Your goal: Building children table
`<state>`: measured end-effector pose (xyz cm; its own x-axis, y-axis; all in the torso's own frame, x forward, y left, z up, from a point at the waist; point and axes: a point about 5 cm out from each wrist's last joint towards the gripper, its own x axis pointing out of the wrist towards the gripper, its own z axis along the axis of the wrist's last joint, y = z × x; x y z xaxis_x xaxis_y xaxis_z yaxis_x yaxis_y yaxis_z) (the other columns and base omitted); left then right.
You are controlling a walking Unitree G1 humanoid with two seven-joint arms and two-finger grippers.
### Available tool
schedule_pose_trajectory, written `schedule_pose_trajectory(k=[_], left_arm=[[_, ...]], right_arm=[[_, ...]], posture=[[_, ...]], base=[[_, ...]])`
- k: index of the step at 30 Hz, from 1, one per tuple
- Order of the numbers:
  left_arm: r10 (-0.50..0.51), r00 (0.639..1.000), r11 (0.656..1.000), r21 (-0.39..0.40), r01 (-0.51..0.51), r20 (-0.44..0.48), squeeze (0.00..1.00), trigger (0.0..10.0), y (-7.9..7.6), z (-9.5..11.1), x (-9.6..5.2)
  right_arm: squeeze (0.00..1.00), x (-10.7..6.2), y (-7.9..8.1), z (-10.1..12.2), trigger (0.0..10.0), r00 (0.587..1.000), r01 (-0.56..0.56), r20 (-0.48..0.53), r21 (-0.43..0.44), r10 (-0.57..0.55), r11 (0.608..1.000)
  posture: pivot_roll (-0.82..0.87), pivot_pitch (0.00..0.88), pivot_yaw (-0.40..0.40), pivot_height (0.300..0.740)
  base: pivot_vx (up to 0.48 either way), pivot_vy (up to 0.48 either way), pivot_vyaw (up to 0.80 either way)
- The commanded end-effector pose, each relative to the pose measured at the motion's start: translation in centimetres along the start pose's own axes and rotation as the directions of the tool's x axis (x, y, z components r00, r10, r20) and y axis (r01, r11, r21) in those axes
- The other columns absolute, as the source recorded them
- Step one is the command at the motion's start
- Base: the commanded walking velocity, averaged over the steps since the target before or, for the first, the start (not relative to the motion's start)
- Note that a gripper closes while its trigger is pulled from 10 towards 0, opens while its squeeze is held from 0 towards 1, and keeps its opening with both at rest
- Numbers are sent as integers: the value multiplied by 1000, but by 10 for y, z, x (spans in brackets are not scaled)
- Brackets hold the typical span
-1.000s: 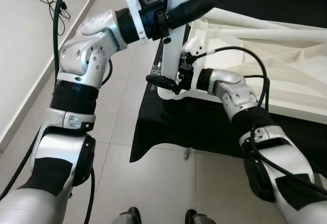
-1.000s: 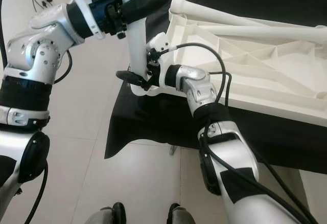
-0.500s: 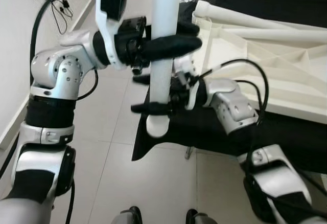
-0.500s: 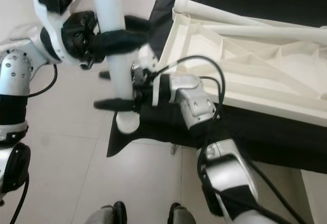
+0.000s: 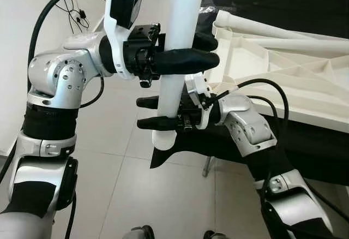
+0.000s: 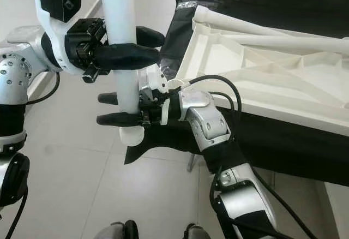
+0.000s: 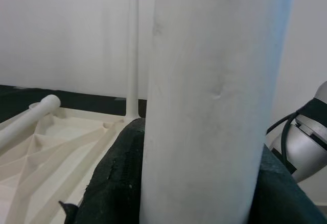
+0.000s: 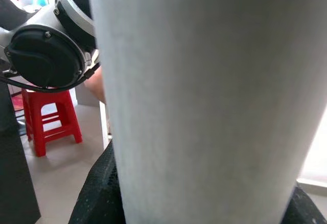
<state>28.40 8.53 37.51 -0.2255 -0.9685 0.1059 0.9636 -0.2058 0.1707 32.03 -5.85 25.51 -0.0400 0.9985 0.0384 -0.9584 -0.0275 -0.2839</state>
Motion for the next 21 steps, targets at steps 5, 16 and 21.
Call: schedule_pose_trajectory(k=[5, 16, 21], left_arm=[[-320, 946, 947, 42, 319, 45, 0, 0, -32, 21, 65], [20, 981, 991, 122, -44, 193, 1000, 10000, -16, 32, 55], [414, 854, 869, 142, -473, 315, 1000, 10000, 1, 39, 24]], right_arm=[[0, 21, 1, -28, 0, 975, 133, -186, 59, -121, 989], [0, 2, -16, -38, 0, 879, 459, -182, 67, -441, 886], [0, -21, -24, -39, 0, 775, 625, -168, 64, -609, 778]], posture=[[-56, 87, 29, 740], [-70, 72, 22, 740], [-71, 75, 22, 740]], base=[[0, 0, 0], [0, 0, 0], [0, 0, 0]])
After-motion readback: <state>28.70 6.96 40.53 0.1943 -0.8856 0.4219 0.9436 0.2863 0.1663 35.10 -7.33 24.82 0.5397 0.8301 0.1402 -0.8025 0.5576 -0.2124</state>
